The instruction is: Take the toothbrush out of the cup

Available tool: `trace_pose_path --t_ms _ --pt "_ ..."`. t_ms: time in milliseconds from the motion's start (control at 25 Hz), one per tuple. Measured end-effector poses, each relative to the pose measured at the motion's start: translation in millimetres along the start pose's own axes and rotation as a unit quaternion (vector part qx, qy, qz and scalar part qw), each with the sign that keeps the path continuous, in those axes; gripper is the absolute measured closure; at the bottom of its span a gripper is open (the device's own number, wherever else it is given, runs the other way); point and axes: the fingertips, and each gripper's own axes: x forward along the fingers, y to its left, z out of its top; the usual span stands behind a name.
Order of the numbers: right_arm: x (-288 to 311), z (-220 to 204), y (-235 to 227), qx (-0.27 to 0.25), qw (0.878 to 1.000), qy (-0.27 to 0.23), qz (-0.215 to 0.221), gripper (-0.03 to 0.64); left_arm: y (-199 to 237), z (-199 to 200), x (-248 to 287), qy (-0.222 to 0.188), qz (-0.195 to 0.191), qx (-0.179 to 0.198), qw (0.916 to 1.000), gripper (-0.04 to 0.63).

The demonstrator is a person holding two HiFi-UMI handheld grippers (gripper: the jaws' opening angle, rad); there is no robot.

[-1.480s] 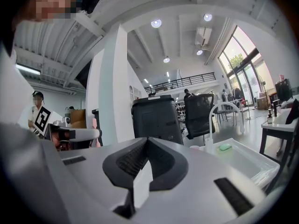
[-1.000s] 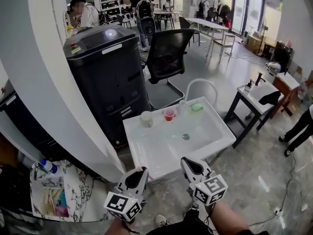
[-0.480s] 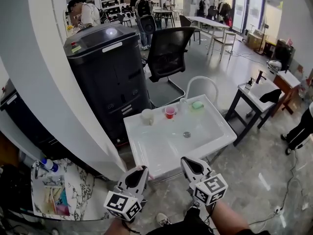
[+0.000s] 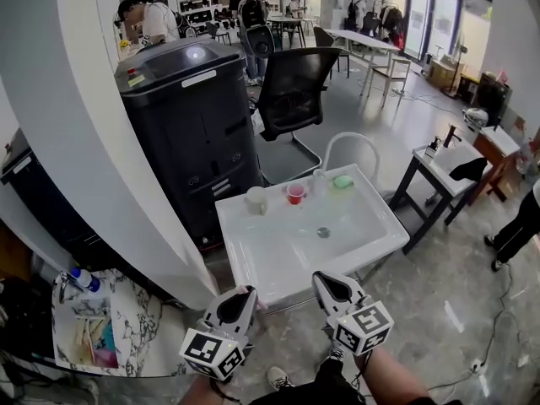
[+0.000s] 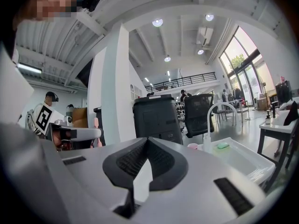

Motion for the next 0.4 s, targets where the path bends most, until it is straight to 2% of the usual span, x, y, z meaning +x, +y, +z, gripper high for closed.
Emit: trace_pose_path --t_ms 400 --pt "-2.0 3.9 3.7 -0.003 1.000 -0.002 0.004 0.600 -2.4 2.2 -3.4 -0.002 0.004 0.000 1.0000 0.563"
